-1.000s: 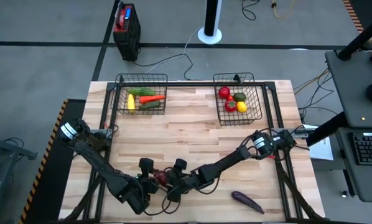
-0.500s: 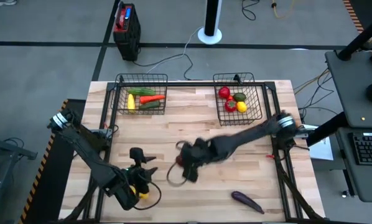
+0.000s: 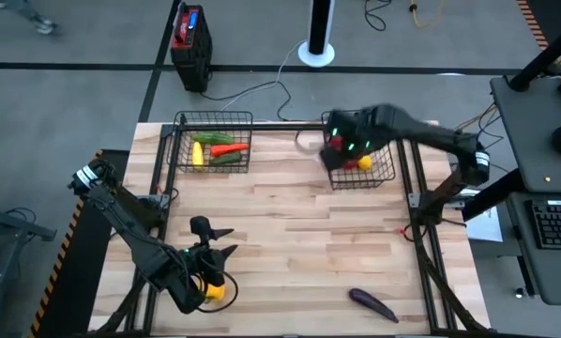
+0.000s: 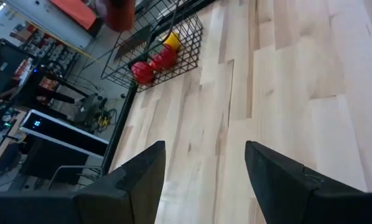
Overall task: Sort produce into baskets
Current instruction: Put the red apple into the right black wire basket
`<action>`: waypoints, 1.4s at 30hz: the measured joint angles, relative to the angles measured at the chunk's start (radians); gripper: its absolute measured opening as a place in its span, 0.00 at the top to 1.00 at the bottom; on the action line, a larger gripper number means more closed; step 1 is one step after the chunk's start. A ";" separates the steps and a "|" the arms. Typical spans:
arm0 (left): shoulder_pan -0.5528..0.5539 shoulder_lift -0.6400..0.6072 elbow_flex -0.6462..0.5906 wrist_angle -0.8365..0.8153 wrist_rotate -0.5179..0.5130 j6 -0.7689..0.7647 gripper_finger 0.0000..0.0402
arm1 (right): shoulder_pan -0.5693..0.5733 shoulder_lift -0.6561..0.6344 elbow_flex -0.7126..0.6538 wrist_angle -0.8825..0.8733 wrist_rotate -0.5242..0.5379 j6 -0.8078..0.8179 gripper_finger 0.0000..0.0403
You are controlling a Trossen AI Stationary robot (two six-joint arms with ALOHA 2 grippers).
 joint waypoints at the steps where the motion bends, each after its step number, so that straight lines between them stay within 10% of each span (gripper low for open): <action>1: 0.000 0.000 0.000 0.000 0.000 -0.003 0.49 | -0.052 -0.003 0.000 -0.044 -0.019 -0.013 0.33; 12: 0.000 0.000 0.000 -0.002 0.000 -0.072 0.49 | -0.346 0.092 0.000 -0.208 -0.319 -0.274 0.32; 42: 0.000 0.001 0.000 -0.016 -0.026 -0.138 0.49 | -0.369 0.327 0.000 -0.167 -0.308 -0.497 0.29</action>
